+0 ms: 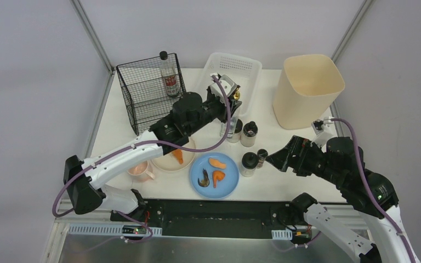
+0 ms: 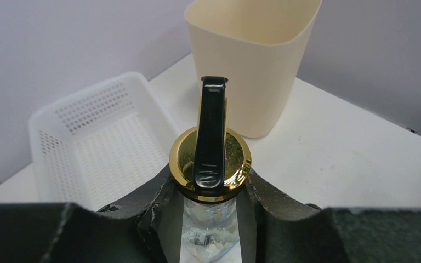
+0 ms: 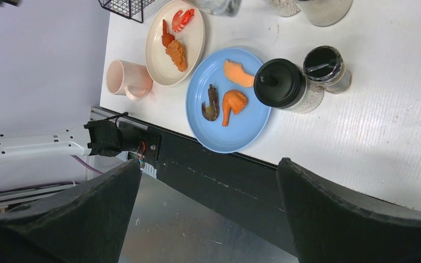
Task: Clear the kitchen counter
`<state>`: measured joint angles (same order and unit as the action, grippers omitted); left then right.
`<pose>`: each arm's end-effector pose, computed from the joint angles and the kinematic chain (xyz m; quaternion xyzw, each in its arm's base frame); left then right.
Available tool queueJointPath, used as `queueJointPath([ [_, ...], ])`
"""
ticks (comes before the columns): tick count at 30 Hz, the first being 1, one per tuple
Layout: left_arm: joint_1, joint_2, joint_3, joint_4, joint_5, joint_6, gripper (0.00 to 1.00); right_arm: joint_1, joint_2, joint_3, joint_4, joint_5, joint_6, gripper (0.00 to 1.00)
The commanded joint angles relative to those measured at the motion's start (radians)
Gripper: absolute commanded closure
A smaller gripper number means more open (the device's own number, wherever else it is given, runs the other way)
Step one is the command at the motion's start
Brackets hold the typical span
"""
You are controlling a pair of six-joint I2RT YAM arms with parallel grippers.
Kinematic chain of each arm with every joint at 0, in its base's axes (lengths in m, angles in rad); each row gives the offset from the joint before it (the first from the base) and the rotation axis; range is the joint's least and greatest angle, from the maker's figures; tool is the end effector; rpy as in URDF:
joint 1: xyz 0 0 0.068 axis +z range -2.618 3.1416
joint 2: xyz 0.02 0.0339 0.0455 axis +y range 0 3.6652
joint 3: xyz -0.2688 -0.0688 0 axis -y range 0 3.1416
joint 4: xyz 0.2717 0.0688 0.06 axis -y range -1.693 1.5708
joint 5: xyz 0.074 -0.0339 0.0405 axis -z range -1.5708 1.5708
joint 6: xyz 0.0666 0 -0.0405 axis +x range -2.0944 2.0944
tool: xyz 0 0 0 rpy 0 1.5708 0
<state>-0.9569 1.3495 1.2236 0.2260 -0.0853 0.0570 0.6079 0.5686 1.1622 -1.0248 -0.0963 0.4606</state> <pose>0.2222 -0.3055 0.4152 0.2978 0.6013 -0.2965 0.6796 0.0888 0.0696 0.4013 -0.0878 0.8368 0.3093 0.4431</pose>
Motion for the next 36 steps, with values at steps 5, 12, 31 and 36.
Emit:
queueJointPath([
  [5, 0.017, -0.06, 0.229, -0.088, -0.104, 0.129, 1.0, 0.007, 0.007, -0.012, 0.061, -0.043, 0.022, 0.01],
  [12, 0.171, -0.025, 0.325, -0.149, -0.067, 0.053, 1.0, 0.006, 0.006, -0.018, 0.062, -0.029, 0.02, 0.01],
  [31, 0.534, 0.099, 0.584, -0.202, -0.069, 0.035, 1.0, 0.007, -0.016, -0.053, 0.125, -0.083, 0.0, 0.01],
  [36, 0.593, 0.15, 0.681, -0.255, -0.061, 0.055, 1.0, 0.006, 0.001, -0.063, 0.172, -0.112, -0.004, 0.01],
])
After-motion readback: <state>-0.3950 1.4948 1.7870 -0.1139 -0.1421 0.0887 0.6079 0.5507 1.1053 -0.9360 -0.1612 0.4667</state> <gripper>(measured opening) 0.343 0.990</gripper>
